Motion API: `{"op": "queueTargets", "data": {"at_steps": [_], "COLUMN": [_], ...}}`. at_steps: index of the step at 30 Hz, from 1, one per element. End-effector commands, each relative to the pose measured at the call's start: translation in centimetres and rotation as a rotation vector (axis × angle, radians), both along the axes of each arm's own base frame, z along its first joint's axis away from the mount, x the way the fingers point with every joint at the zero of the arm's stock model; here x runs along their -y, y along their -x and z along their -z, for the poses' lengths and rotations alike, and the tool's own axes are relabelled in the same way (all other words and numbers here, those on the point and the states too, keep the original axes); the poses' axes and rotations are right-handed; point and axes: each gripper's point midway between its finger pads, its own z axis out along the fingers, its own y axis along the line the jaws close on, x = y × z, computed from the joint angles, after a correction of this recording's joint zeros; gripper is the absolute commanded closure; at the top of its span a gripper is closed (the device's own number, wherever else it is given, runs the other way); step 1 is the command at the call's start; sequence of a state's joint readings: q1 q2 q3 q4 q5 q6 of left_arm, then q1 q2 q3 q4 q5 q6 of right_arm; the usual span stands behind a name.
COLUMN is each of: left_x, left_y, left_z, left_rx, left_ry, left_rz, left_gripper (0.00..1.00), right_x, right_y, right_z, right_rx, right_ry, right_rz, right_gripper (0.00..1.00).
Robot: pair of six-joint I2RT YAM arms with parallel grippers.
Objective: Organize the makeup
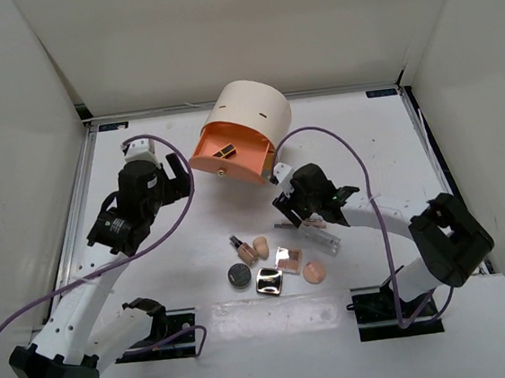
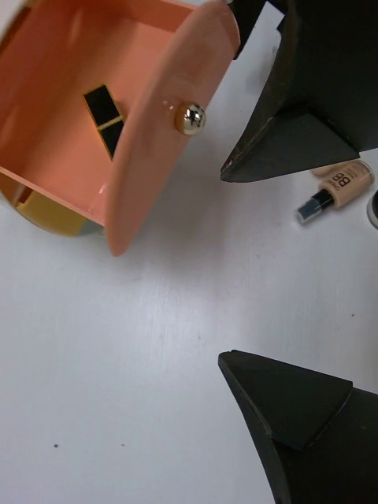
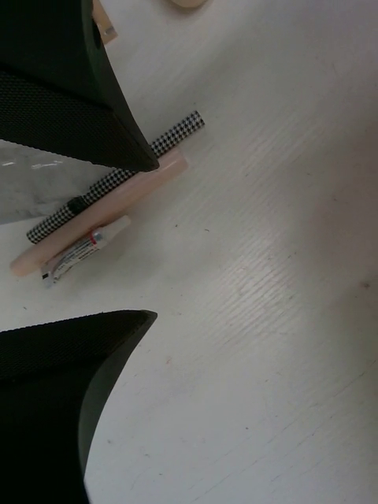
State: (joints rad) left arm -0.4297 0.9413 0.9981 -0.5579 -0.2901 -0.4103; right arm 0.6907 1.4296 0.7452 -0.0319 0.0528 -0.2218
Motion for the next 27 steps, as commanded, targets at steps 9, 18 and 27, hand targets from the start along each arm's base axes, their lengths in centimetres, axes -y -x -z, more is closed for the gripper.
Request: {"op": "queueTargets", "data": {"at_steps": [9, 18, 27], "left_x": [-0.1, -0.4, -0.4], "left_y": [1.8, 2.2, 2.9], "left_z": [0.5, 0.4, 0.4], "left_rx": [-0.040, -0.052, -0.041], "left_ry": [0.012, 0.006, 0.015], "left_rz": [-0.008, -0.010, 0.000], "left_gripper": [0.02, 0.02, 0.02], "right_x": [-1.8, -0.9, -2.8], "right_y": [-0.7, -0.2, -0.1], "right_z": [2.3, 3.3, -0.3], "right_rx": [0.052, 0.033, 0.054], "right_ry": [0.026, 0.074, -0.032], "right_rz": [-0.057, -0.019, -0.065], "right_gripper": [0.25, 0.27, 0.24]}}
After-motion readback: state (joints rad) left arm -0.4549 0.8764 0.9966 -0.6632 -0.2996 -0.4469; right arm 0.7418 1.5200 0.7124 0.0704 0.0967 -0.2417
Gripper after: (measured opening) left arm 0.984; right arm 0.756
